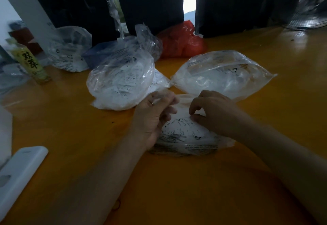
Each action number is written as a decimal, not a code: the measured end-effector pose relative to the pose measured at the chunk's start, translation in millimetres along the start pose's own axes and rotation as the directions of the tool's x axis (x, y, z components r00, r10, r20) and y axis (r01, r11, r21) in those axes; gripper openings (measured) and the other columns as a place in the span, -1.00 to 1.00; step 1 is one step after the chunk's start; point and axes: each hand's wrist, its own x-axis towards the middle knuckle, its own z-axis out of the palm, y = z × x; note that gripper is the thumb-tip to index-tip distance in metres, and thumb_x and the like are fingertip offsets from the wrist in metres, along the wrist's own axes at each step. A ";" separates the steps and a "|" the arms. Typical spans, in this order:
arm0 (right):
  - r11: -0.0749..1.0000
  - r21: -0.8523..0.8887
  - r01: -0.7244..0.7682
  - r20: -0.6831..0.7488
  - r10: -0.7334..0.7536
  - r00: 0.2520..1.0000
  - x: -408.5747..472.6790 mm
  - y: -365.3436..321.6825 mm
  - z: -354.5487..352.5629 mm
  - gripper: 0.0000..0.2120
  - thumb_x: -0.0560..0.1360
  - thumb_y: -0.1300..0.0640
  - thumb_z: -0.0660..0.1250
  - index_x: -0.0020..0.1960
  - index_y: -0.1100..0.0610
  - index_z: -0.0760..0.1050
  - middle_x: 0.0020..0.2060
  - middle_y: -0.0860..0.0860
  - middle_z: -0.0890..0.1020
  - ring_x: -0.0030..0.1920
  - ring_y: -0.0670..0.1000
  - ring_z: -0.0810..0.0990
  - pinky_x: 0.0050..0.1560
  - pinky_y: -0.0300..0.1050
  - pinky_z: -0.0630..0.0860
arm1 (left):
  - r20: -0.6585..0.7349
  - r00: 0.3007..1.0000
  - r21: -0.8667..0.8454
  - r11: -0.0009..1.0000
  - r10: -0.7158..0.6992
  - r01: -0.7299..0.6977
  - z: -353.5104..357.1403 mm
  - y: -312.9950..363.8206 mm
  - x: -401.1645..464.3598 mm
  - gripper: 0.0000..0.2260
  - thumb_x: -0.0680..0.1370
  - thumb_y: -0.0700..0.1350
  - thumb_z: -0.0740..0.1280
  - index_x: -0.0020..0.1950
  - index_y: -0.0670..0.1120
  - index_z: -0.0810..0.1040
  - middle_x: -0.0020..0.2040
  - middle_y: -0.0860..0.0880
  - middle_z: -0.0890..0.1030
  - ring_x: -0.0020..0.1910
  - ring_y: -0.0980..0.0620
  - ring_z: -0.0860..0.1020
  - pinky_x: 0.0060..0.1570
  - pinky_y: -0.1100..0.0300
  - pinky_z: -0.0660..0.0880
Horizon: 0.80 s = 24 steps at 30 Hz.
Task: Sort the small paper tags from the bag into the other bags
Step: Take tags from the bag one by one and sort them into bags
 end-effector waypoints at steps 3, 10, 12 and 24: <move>1.000 -0.003 -0.004 0.009 0.004 1.000 0.1 1.2 1.9 -0.87 0.60 -0.06 0.34 0.13 -0.10 0.56 0.08 -0.07 0.50 0.08 -0.06 0.39 0.03 -0.16 0.32 | -0.020 0.999 -0.033 0.999 -0.024 0.024 -1.9 -0.6 1.6 -0.85 0.33 0.04 0.58 -0.24 0.06 0.65 -0.25 0.04 0.67 -0.29 0.12 0.58 -0.28 0.24 0.52; 0.986 -0.159 -0.040 0.081 0.054 0.995 -2.4 -0.3 9.9 -0.64 0.67 -0.16 0.14 0.41 -0.14 0.49 0.39 0.04 0.35 0.34 0.13 0.25 0.35 0.11 0.34 | 0.000 0.999 -0.044 0.998 -0.037 0.037 1.5 -1.5 -1.2 -0.88 0.31 -0.12 0.59 -0.21 0.02 0.72 -0.07 0.04 0.71 -0.12 0.13 0.68 -0.28 0.24 0.61; 0.985 -0.169 -0.045 0.097 0.062 0.993 -1.4 -0.8 8.9 -0.64 0.64 -0.20 0.17 0.37 -0.15 0.52 0.39 0.02 0.35 0.35 0.12 0.22 0.34 0.11 0.33 | 0.022 0.999 -0.009 0.999 -0.039 0.039 1.7 -1.5 -2.7 -0.89 0.44 -0.17 0.55 -0.06 -0.06 0.72 0.06 -0.01 0.75 -0.01 0.07 0.72 -0.42 0.31 0.56; 0.797 0.553 -0.245 -0.053 0.327 0.944 2.7 3.3 -20.1 -0.66 0.64 -0.14 0.25 -0.09 0.04 0.67 -0.23 0.11 0.68 -0.26 0.13 0.60 -0.21 -0.08 0.49 | 0.040 0.998 -0.033 0.998 -0.058 0.059 -1.5 -2.6 -0.8 -0.82 0.36 -0.19 0.55 -0.06 -0.07 0.79 0.01 -0.17 0.76 -0.05 -0.07 0.76 -0.35 0.33 0.61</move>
